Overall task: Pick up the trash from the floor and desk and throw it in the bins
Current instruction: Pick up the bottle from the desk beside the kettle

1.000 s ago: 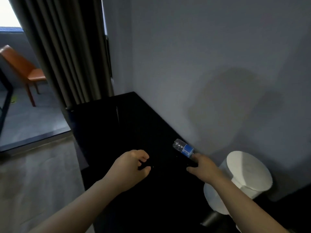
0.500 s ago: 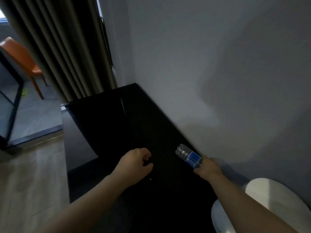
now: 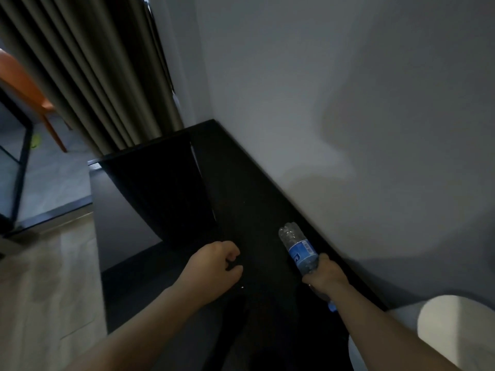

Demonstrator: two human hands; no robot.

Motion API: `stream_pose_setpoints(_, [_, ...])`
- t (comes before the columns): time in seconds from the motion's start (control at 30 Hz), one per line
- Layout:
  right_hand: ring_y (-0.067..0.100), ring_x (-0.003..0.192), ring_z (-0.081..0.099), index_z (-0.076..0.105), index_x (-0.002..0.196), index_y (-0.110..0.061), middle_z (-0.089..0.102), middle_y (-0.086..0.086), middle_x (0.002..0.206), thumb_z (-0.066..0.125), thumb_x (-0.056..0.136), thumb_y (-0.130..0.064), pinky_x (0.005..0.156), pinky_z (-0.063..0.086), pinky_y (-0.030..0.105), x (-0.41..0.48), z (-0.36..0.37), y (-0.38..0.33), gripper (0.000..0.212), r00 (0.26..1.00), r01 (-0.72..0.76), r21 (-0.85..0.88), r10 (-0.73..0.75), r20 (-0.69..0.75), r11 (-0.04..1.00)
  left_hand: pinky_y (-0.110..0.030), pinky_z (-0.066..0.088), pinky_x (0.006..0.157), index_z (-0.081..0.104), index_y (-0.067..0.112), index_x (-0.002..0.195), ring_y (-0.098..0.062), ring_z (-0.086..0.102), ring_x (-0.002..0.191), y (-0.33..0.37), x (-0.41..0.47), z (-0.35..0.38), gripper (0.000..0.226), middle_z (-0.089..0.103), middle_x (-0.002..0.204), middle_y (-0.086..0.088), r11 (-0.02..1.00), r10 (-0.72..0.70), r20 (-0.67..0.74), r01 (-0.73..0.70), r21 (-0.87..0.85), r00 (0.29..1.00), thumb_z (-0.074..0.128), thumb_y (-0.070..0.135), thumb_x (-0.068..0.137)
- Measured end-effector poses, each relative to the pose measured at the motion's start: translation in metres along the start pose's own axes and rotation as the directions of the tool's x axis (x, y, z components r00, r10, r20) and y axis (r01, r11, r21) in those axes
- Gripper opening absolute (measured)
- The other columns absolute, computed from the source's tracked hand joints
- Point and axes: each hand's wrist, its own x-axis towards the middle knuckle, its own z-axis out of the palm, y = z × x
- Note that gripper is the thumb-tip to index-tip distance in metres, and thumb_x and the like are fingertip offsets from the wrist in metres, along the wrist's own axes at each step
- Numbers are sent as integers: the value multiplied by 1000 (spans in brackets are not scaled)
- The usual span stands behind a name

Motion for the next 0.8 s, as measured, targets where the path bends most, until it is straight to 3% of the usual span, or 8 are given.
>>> stream_pose_setpoints(0.17, [23, 99, 60, 47, 123, -12, 58, 10, 117, 76, 75, -27, 77, 49, 28, -22, -4, -13, 57, 995, 79, 163, -69, -66, 983, -12, 49, 71, 56, 34, 117, 3, 58, 88, -2, -12, -6, 34, 58, 101, 19, 999, 14, -29, -15, -46, 999, 65, 38, 85])
stream_pose_setpoints(0.3, [12, 83, 62, 55, 109, -16, 65, 4, 103, 77, 72, -32, 67, 51, 26, -60, -15, -21, 45, 976, 179, 365, -119, -181, 914, -15, 51, 76, 57, 33, 117, 3, 58, 89, 1, -23, -15, 33, 59, 102, 19, 994, 76, -23, -78, -74, 997, 66, 38, 85])
stream_pose_setpoints(0.4, [-4, 71, 60, 57, 99, -21, 67, 5, 106, 75, 77, -38, 53, 44, 10, -102, -27, -26, 33, 948, 244, 488, -100, -302, 838, -16, 51, 79, 57, 30, 117, 2, 59, 89, 7, -29, -26, 34, 59, 102, 17, 981, 173, 5, -172, -93, 985, 66, 35, 85])
stream_pose_setpoints(0.47, [6, 87, 61, 54, 120, -16, 62, 4, 116, 71, 78, -46, 62, 47, 16, -138, -32, -29, 54, 934, 239, 530, -44, -354, 814, -18, 52, 83, 58, 28, 118, -1, 60, 90, 12, -34, -33, 34, 60, 106, 13, 963, 239, 45, -231, -142, 970, 67, 32, 86])
stream_pose_setpoints(0.53, [19, 98, 62, 48, 132, -15, 61, 5, 118, 69, 77, -52, 78, 55, 34, -179, -33, -29, 69, 905, 221, 579, 57, -422, 785, -22, 53, 87, 57, 29, 120, -2, 60, 93, 18, -43, -44, 35, 59, 109, 13, 941, 302, 96, -281, -188, 948, 67, 31, 86])
stream_pose_setpoints(0.57, [21, 97, 64, 48, 131, -17, 62, 4, 115, 69, 76, -54, 78, 57, 39, -202, -33, -27, 69, 882, 238, 615, 97, -461, 752, -23, 54, 87, 56, 31, 120, -1, 60, 95, 23, -47, -50, 37, 58, 109, 15, 928, 341, 105, -317, -195, 934, 67, 32, 85])
stream_pose_setpoints(0.67, [19, 87, 67, 50, 120, -25, 61, -3, 105, 70, 73, -57, 58, 58, 29, -276, -29, -20, 61, 826, 322, 703, 176, -536, 634, -24, 54, 87, 55, 33, 120, 0, 60, 95, 45, -67, -66, 38, 58, 109, 17, 868, 464, 59, -441, -228, 884, 68, 33, 84])
stream_pose_setpoints(0.8, [16, 78, 71, 55, 118, -29, 65, -2, 102, 74, 74, -49, 62, 60, 40, -373, -23, 6, 52, 708, 380, 706, 303, -638, 597, -24, 54, 86, 62, 24, 113, 0, 62, 90, 95, -114, -73, 32, 62, 101, 16, 737, 619, 29, -567, -368, 785, 70, 26, 83])
